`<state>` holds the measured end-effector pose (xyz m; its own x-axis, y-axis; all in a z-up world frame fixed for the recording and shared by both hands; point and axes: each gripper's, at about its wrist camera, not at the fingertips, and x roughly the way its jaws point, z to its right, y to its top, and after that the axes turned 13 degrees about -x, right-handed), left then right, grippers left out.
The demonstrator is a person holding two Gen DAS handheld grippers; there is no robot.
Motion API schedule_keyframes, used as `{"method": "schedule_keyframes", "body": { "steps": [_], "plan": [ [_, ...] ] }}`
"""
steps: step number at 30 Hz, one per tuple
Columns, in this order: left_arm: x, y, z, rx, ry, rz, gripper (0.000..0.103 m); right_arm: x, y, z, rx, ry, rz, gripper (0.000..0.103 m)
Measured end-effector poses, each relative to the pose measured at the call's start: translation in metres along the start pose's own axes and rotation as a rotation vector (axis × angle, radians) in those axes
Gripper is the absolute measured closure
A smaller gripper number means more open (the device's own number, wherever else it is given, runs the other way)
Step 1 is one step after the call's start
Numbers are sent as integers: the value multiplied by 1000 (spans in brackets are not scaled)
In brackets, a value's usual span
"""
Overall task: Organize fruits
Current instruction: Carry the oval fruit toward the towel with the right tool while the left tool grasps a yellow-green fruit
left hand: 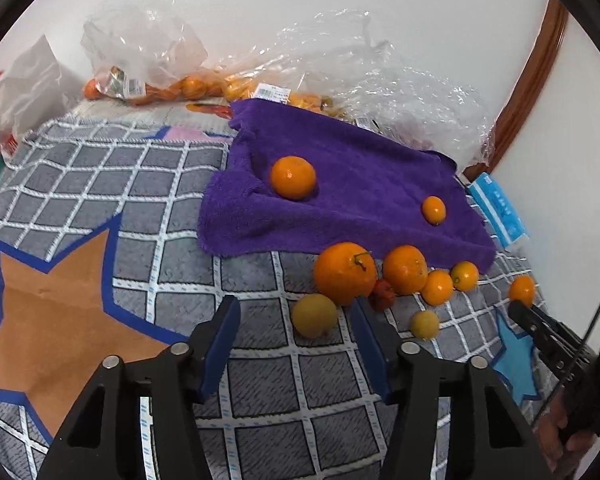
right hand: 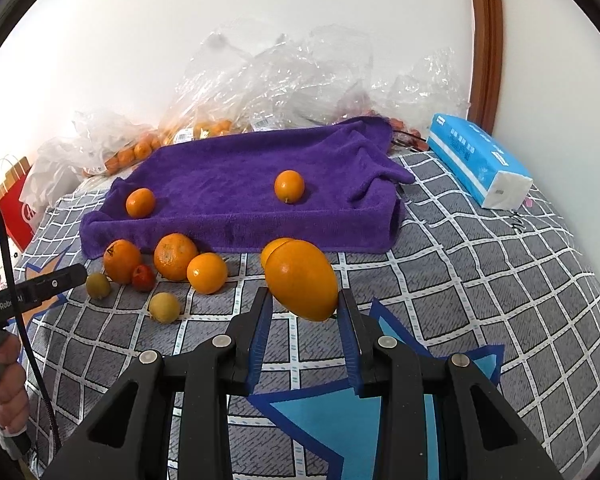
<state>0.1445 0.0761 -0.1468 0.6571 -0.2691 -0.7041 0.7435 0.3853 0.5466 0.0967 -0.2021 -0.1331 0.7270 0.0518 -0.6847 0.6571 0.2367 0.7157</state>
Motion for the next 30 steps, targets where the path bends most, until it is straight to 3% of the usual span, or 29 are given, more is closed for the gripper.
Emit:
{"method": "schedule_keyframes", "body": {
  "steps": [5,14,16,18,30],
  "plan": [
    [2,-1,14,38,-21,-7,52,3,0,-1,8,13,4,70],
    [27,-11,21,98,69,-61,52,3,-6,7,7,7,-3,70],
    [26,-13,22,114,88,-29,56,3,-8,11,18,4,-6,70],
    [28,-15,24,141,124,-10,75,5,-10,15,33,4,-12,70],
    [6,-11,14,96,103,-7,76,7,1,10,56,23,-26,70]
  ]
}}
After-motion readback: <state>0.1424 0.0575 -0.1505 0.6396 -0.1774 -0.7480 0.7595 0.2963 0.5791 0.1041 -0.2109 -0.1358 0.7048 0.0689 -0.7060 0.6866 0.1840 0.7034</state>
